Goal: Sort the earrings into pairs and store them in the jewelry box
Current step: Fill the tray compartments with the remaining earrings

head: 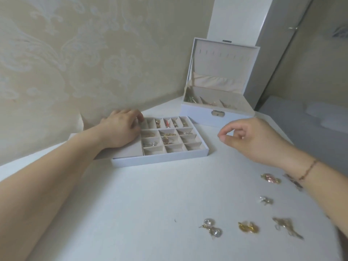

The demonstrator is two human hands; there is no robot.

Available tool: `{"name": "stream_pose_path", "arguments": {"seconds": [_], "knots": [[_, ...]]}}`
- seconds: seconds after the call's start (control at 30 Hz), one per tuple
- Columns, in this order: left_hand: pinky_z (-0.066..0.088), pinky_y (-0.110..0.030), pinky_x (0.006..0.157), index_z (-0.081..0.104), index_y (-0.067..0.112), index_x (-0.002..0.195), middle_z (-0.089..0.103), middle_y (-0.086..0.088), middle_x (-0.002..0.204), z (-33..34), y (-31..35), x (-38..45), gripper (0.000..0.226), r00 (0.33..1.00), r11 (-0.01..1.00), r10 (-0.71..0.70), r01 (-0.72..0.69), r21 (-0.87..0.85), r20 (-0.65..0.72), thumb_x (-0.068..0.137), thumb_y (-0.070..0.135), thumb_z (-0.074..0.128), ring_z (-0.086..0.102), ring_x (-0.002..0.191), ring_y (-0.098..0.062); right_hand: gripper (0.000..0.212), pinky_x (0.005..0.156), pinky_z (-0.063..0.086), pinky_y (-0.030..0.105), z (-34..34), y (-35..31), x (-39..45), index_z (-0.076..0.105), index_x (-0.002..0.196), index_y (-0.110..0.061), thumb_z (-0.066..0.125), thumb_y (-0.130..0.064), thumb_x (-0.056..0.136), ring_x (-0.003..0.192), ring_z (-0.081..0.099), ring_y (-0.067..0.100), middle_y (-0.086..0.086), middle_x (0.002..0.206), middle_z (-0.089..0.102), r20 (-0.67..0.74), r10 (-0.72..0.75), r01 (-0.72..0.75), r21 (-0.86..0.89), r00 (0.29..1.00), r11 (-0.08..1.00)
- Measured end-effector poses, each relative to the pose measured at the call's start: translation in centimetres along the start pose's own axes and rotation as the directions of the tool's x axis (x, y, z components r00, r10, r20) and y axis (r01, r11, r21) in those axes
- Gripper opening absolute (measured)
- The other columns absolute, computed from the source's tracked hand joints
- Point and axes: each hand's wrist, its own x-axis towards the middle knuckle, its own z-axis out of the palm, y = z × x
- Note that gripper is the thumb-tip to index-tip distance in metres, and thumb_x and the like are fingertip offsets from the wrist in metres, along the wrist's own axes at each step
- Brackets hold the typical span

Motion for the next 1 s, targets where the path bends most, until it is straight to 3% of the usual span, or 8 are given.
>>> {"name": "stream_pose_path", "arguments": {"seconds": [0.23, 0.33, 0.43, 0.5, 0.6, 0.73, 0.83, 1.0], "knots": [[0.038, -0.053, 0.101, 0.054, 0.041, 0.100, 0.046, 0.000, 0.100, -0.3, 0.0, 0.0, 0.045, 0.998, 1.000, 0.010, -0.011, 0.012, 0.055, 0.067, 0.048, 0.023, 0.046, 0.112, -0.035, 0.023, 0.042, 0.016, 0.019, -3.2, 1.9, -11.8, 0.066, 0.070, -0.029, 0.063, -0.048, 0.081, 0.042, 0.018, 0.011, -0.002, 0.043, 0.022, 0.014, -0.020, 0.021, -0.071, 1.000, 0.997], [0.037, -0.053, 0.102, 0.052, 0.047, 0.094, 0.045, 0.002, 0.099, -0.5, 0.4, -0.2, 0.042, 0.998, 1.000, 0.018, -0.018, -0.009, 0.056, 0.064, 0.049, 0.023, 0.045, 0.113, -0.036, 0.034, 0.041, 0.022, 0.018, -3.4, 2.0, -15.4, 0.063, 0.076, -0.038, 0.048, -0.069, 0.076, 0.040, 0.027, 0.015, -0.001, 0.046, 0.033, 0.041, -0.009, 0.020, -0.277, 0.999, 0.961], [0.037, -0.053, 0.103, 0.053, 0.046, 0.094, 0.045, 0.001, 0.098, -0.7, 0.6, -0.4, 0.040, 0.998, 1.000, 0.025, -0.024, -0.020, 0.062, 0.066, 0.046, 0.026, 0.046, 0.113, -0.037, 0.038, 0.050, 0.035, 0.014, -3.1, 2.2, -17.5, 0.055, 0.092, -0.051, 0.042, -0.080, 0.072, 0.061, 0.048, 0.004, -0.025, 0.072, 0.051, 0.039, 0.102, -0.084, -0.324, 0.994, 0.942], [0.038, -0.053, 0.102, 0.054, 0.046, 0.094, 0.045, 0.001, 0.096, -0.7, 0.5, -0.4, 0.040, 0.998, 0.999, 0.034, -0.032, -0.023, 0.061, 0.066, 0.047, 0.025, 0.047, 0.111, -0.038, 0.041, 0.058, 0.039, 0.012, -2.6, 2.6, -18.1, 0.052, 0.104, -0.054, 0.041, -0.077, 0.072, 0.081, 0.048, -0.008, -0.024, 0.087, 0.052, 0.029, 0.127, -0.111, -0.324, 0.991, 0.939], [0.038, -0.052, 0.103, 0.054, 0.047, 0.095, 0.045, 0.000, 0.094, -0.5, 0.3, -0.2, 0.041, 0.997, 0.999, 0.031, -0.029, -0.029, 0.066, 0.066, 0.047, 0.025, 0.047, 0.111, -0.037, 0.034, 0.061, 0.039, 0.011, -2.0, 2.7, -18.0, 0.053, 0.106, -0.050, 0.044, -0.069, 0.079, 0.085, 0.046, -0.014, -0.018, 0.081, 0.051, 0.034, 0.118, -0.100, -0.335, 0.992, 0.937], [0.036, -0.049, 0.104, 0.061, 0.037, 0.103, 0.046, -0.002, 0.096, -0.3, 0.2, 0.0, 0.047, 0.998, 0.999, 0.038, -0.036, -0.040, 0.052, 0.070, 0.044, 0.028, 0.046, 0.112, -0.038, 0.017, 0.063, 0.048, 0.025, -1.0, 2.1, -17.2, 0.046, 0.095, -0.042, 0.046, -0.057, 0.088, 0.075, 0.052, 0.005, -0.018, 0.096, 0.049, 0.057, 0.091, -0.063, -0.377, 0.994, 0.924], [0.035, -0.046, 0.105, 0.063, 0.032, 0.105, 0.045, -0.002, 0.097, -0.2, 0.4, 0.1, 0.029, 0.999, 0.999, 0.027, -0.026, -0.042, 0.039, 0.086, 0.030, 0.041, 0.046, 0.113, -0.038, 0.012, 0.063, 0.047, 0.024, -0.7, 1.7, -16.5, 0.044, 0.092, -0.037, 0.046, -0.049, 0.091, 0.074, 0.053, 0.011, -0.016, 0.095, 0.051, 0.075, 0.073, -0.037, -0.401, 0.995, 0.915], [0.037, -0.049, 0.104, 0.058, 0.042, 0.098, 0.045, 0.003, 0.098, 0.0, 0.5, -0.1, 0.036, 0.998, 0.999, 0.022, -0.020, -0.050, 0.052, 0.075, 0.041, 0.031, 0.045, 0.114, -0.035, 0.018, 0.053, 0.041, 0.019, -1.4, 0.0, -12.4, 0.056, 0.076, -0.038, 0.064, -0.026, 0.087, 0.063, 0.053, 0.010, -0.018, 0.083, 0.061, 0.033, 0.043, -0.039, -0.106, 0.999, 0.994]]}}
